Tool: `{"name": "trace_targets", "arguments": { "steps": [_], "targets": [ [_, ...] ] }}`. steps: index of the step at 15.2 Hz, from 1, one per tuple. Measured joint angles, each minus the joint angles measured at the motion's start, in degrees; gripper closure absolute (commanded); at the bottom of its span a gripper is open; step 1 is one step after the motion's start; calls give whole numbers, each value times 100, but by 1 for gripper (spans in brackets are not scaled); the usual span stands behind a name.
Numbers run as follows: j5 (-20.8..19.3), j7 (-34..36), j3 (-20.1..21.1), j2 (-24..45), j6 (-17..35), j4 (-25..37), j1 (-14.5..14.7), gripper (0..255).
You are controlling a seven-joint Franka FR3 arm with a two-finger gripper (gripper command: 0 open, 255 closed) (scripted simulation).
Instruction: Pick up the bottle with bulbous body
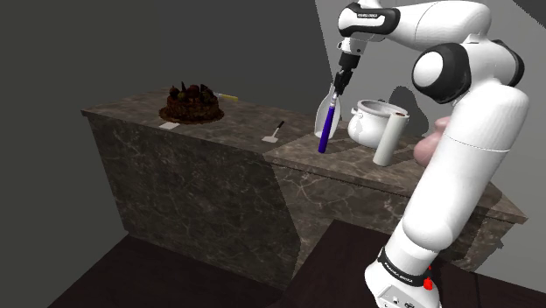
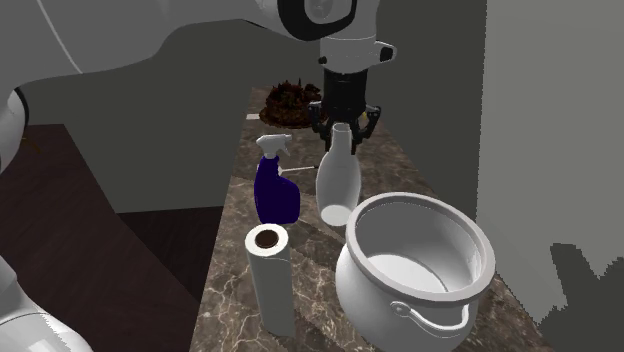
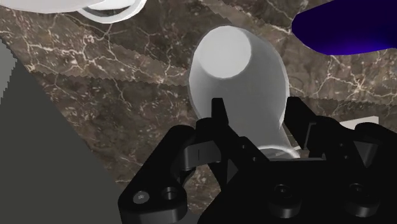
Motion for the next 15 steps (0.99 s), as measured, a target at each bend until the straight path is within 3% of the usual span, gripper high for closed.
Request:
{"name": "trace_targets", "arguments": {
  "steps": [8,15],
  "targets": [
    [10,-5,-4,22,-42,56,-7,255],
    [159,-67,-54,274,-653,870,-100,255]
  ]
}}
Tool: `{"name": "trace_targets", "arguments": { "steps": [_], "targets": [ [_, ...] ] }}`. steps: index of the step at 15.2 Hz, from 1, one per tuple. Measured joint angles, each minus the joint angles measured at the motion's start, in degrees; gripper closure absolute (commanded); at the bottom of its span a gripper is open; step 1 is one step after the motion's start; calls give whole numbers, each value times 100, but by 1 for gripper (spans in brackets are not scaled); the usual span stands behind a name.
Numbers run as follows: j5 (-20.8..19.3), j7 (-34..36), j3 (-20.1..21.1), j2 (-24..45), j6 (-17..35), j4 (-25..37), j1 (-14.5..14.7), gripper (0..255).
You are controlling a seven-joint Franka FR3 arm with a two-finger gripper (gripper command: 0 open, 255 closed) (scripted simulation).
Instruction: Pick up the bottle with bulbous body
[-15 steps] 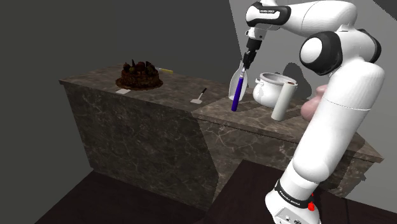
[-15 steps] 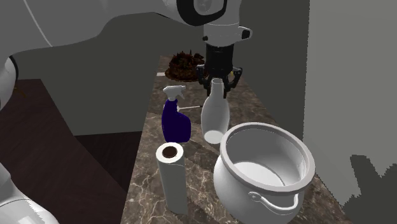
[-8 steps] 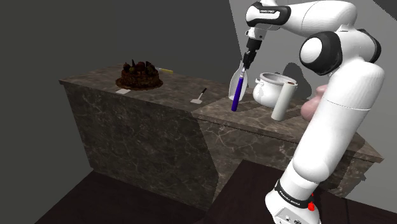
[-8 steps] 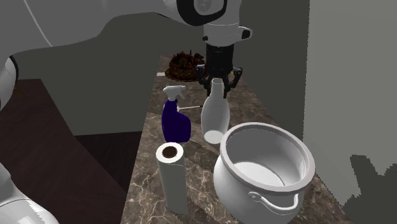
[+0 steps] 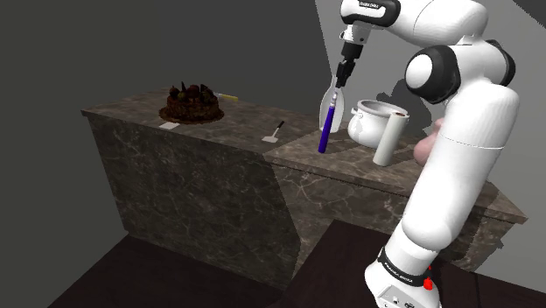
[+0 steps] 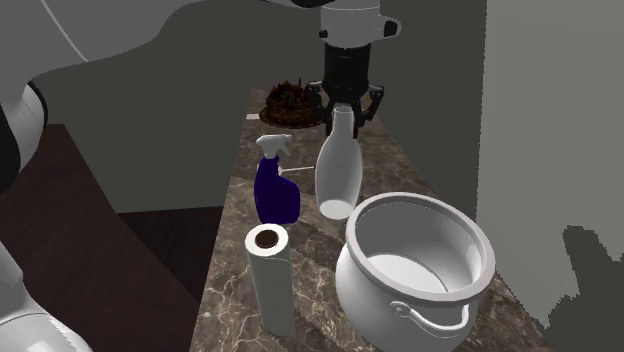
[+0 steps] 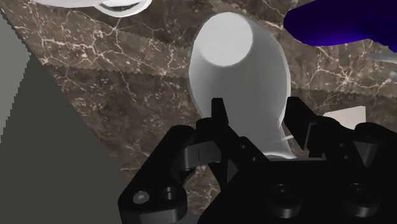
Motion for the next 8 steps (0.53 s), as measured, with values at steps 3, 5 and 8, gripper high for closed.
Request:
{"name": "trace_targets", "arguments": {
  "steps": [3,5,8],
  "targets": [
    [87,-37,-26,138,-268,380,-62,255],
    [157,-61,-44,246,-462,662,-114,255],
    [280,-93,-67,432,-756,1110,-207,255]
  ]
}}
